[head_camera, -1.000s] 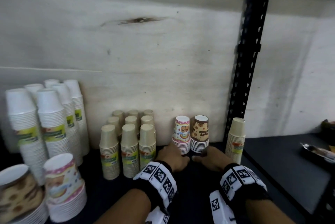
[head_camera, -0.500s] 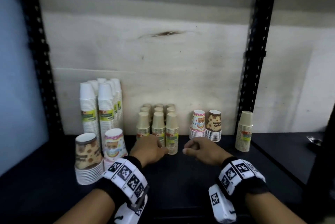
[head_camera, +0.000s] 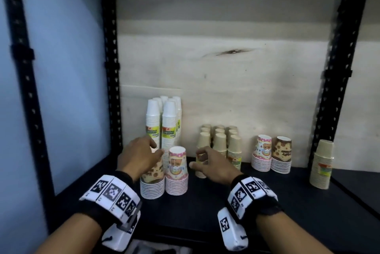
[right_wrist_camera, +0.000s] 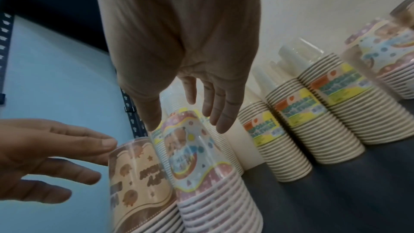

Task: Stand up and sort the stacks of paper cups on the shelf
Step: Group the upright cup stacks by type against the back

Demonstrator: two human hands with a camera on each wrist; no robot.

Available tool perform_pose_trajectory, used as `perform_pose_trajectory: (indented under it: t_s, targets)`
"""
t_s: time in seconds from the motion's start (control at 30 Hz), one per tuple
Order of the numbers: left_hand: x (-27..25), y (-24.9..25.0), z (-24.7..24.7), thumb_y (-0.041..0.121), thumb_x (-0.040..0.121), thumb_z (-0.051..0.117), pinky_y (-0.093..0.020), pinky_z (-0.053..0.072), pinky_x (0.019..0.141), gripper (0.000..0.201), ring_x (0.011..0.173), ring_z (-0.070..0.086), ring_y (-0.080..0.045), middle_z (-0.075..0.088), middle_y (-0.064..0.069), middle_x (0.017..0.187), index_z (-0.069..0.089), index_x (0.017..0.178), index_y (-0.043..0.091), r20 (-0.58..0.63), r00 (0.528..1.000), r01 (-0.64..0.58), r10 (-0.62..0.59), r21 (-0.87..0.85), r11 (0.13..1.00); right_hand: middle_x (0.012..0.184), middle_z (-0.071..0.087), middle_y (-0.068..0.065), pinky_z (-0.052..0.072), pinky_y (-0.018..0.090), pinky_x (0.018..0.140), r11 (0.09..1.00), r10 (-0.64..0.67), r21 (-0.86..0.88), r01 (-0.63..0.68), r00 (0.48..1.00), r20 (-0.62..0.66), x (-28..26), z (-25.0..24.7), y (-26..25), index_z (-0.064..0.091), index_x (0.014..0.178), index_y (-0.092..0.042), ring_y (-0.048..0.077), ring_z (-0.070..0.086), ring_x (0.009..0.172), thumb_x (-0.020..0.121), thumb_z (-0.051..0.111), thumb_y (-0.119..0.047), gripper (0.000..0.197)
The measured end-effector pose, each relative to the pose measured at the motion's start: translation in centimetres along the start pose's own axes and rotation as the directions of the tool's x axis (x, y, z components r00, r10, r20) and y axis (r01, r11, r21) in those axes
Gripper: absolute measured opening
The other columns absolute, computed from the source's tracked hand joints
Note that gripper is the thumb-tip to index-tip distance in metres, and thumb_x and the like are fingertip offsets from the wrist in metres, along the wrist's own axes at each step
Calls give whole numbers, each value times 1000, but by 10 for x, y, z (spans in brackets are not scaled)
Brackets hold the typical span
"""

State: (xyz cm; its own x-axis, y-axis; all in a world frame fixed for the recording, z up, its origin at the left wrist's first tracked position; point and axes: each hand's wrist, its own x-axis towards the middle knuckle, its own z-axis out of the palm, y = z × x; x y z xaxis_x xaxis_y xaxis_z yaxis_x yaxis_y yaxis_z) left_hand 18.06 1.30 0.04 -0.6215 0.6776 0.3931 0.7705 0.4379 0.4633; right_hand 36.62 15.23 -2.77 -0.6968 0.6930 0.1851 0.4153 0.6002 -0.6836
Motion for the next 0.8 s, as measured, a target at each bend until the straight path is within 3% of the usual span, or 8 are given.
perform_pose_trajectory:
  t_s: [0.1, 0.2, 0.3, 0.37, 0.47, 0.6, 0.73, 0.8]
  targets:
    - [4, -15, -5, 60, 74, 69, -39, 51, 90, 57, 106, 59, -22, 56, -2, 120, 55, 118, 27, -7, 999, 38, -38, -1, 999, 140, 51, 3, 45, 29, 96, 999, -35, -40, 35, 999, -12, 9, 12, -17, 37, 143, -14, 17, 53, 123, 87, 69, -41, 70]
    - [8, -25, 1, 61, 74, 70, -39, 45, 100, 83, 123, 53, -25, 49, -6, 138, 41, 140, 20, 82, 994, 71, -73, 25, 997, 138, 50, 6, 48, 32, 96, 999, -46, 7, 47, 998, -30, 22, 23, -23, 37, 141, -12, 19, 54, 121, 84, 73, -38, 73]
    - [11, -31, 8, 56, 71, 75, -35, 43, 103, 96, 126, 52, -23, 51, -5, 142, 32, 146, 14, 158, 985, 84, -76, -45, 995, 133, 52, 5, 49, 38, 99, 999, -45, 19, 46, 998, -46, 31, 35, -24, 39, 138, -15, 20, 55, 118, 79, 75, -41, 74]
    - [12, -34, 14, 51, 70, 79, -32, 46, 100, 91, 120, 57, -20, 57, -1, 136, 37, 143, 17, 195, 978, 89, -69, -95, 992, 129, 55, 5, 49, 43, 99, 998, -52, 37, 55, 997, -64, 37, 41, -21, 44, 133, -18, 20, 56, 116, 78, 74, -42, 67]
    - [13, -36, 22, 49, 66, 81, -30, 51, 92, 68, 101, 65, -11, 67, 6, 119, 52, 124, 28, 235, 971, 70, -31, -161, 984, 126, 56, 4, 50, 44, 98, 995, -69, 66, 73, 995, -66, 42, 48, -13, 47, 129, -20, 20, 57, 114, 80, 72, -40, 58]
    - [11, -38, 21, 47, 70, 80, -25, 50, 85, 56, 98, 64, -10, 66, 10, 111, 55, 118, 30, 197, 980, 58, -22, -175, 983, 128, 56, 1, 52, 40, 96, 987, -109, 114, 116, 992, -69, 41, 49, -4, 46, 130, -26, 16, 59, 113, 82, 73, -39, 56]
    - [7, -40, 12, 47, 62, 84, -24, 52, 80, 52, 88, 64, -2, 66, 16, 101, 58, 105, 33, 234, 972, 61, -15, -193, 979, 126, 56, -6, 49, 13, 83, 963, -152, 221, 158, 987, -41, 30, 46, -1, 43, 137, -21, 5, 59, 107, 89, 69, -23, 55]
    - [4, -38, 10, 45, 58, 87, -26, 54, 82, 52, 87, 65, -1, 68, 15, 99, 59, 100, 32, 273, 962, 66, -5, -212, 975, 121, 56, -12, 47, 7, 76, 949, -176, 260, 181, 983, -44, 23, 45, 1, 41, 136, -25, 1, 59, 102, 90, 68, -17, 54]
